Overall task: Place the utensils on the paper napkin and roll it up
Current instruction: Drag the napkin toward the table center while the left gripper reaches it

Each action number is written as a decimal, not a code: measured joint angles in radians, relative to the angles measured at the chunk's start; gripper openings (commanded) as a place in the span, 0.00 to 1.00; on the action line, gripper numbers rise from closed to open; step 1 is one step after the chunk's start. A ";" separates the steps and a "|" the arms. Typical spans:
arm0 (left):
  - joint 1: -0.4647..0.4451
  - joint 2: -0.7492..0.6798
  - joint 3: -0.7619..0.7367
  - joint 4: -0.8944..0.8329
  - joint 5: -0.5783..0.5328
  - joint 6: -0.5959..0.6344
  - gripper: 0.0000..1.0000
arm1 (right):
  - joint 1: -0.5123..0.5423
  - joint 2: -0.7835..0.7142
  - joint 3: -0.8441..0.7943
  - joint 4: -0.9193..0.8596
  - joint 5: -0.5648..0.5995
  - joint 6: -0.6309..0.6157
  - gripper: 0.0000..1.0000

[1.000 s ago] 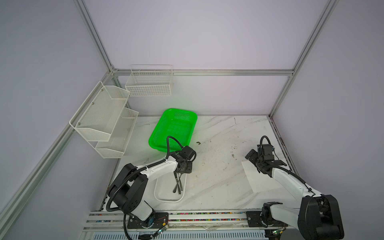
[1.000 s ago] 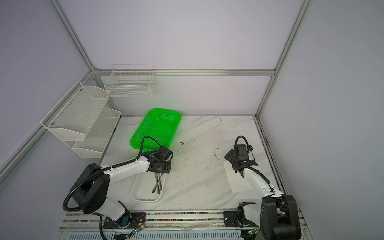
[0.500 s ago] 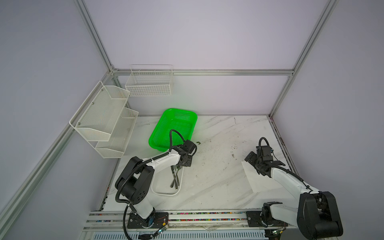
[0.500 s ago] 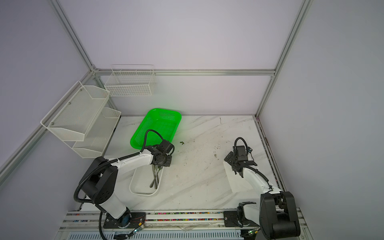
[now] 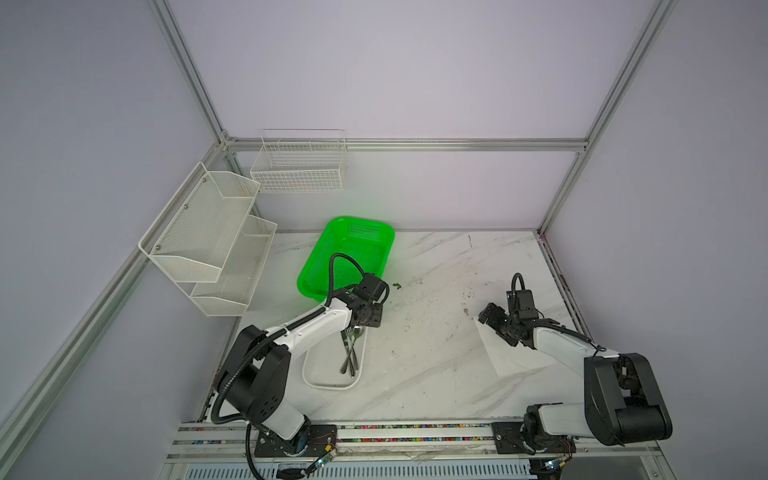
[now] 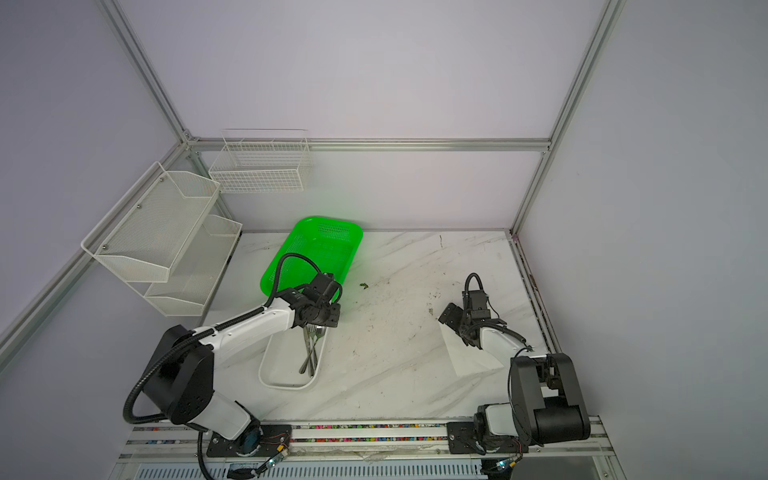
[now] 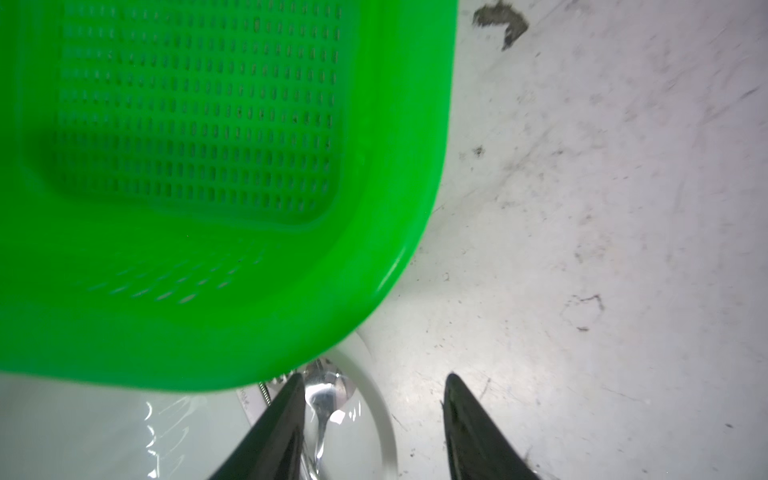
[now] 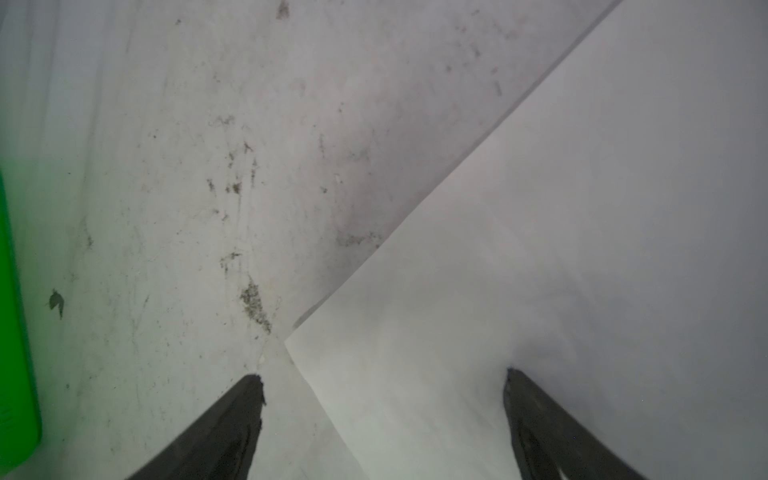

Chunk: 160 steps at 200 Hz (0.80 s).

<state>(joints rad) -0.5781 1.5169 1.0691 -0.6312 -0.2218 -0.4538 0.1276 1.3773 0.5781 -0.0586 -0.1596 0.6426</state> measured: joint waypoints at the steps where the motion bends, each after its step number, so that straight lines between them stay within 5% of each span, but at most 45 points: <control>1: 0.000 -0.003 0.000 0.000 0.002 0.000 0.55 | 0.002 0.002 0.000 0.005 -0.003 0.000 0.92; 99: 0.000 -0.335 -0.022 0.003 0.137 -0.078 0.46 | 0.507 0.265 0.163 0.278 -0.047 0.203 0.90; 129: 0.000 -0.350 -0.051 0.063 0.235 -0.079 0.45 | 0.528 0.186 0.166 0.188 -0.012 0.202 0.90; 160: -0.006 -0.280 -0.052 0.132 0.320 -0.084 0.45 | 0.438 0.026 0.128 0.150 0.015 0.195 0.84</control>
<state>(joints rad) -0.5838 1.2366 1.0172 -0.4995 0.0986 -0.5377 0.5652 1.4036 0.7059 0.0914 -0.1444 0.8371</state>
